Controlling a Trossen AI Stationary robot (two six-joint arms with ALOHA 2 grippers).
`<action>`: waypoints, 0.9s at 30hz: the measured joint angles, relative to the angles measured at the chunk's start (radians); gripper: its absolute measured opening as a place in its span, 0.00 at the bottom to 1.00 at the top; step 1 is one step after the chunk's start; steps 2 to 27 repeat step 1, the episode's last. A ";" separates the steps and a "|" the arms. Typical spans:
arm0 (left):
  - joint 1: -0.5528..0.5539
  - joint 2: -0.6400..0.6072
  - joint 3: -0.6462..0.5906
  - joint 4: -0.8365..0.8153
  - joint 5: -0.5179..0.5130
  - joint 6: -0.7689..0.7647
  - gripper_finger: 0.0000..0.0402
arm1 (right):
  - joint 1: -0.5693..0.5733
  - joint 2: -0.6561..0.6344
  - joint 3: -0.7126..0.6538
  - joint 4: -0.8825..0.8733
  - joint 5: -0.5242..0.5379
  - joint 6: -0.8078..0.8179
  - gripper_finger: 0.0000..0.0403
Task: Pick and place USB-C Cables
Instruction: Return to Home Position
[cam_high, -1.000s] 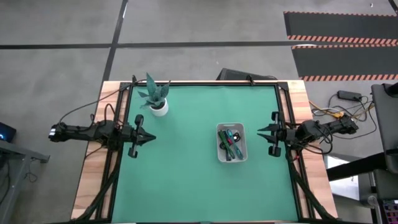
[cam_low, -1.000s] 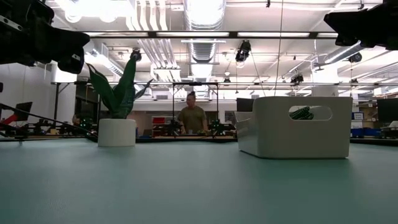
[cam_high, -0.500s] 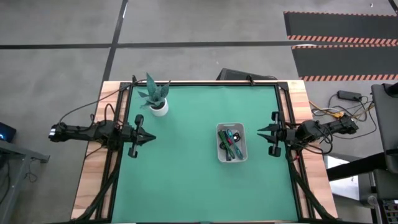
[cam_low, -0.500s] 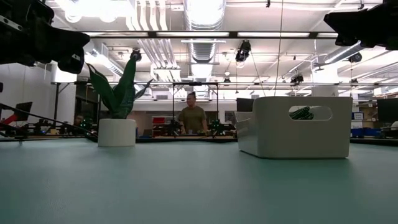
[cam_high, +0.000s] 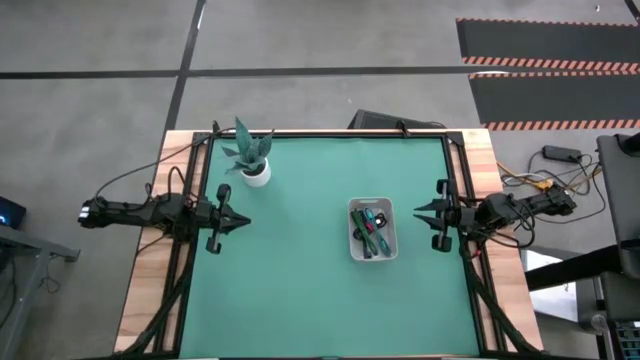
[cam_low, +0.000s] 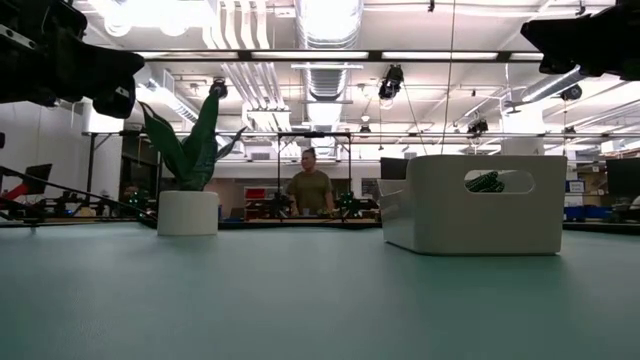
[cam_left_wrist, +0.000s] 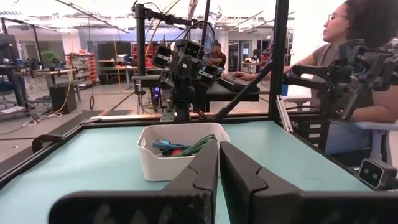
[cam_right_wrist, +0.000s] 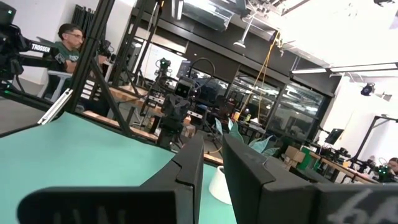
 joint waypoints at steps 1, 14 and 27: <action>0.000 0.000 0.000 0.000 0.000 0.000 0.00 | 0.000 0.000 0.000 0.000 0.000 0.000 0.13; 0.000 0.000 0.000 0.000 0.000 0.000 0.00 | 0.000 0.000 0.000 0.000 0.000 0.000 0.13; 0.000 0.000 0.000 0.000 0.000 0.000 0.00 | 0.000 0.000 0.000 0.000 0.000 0.000 0.13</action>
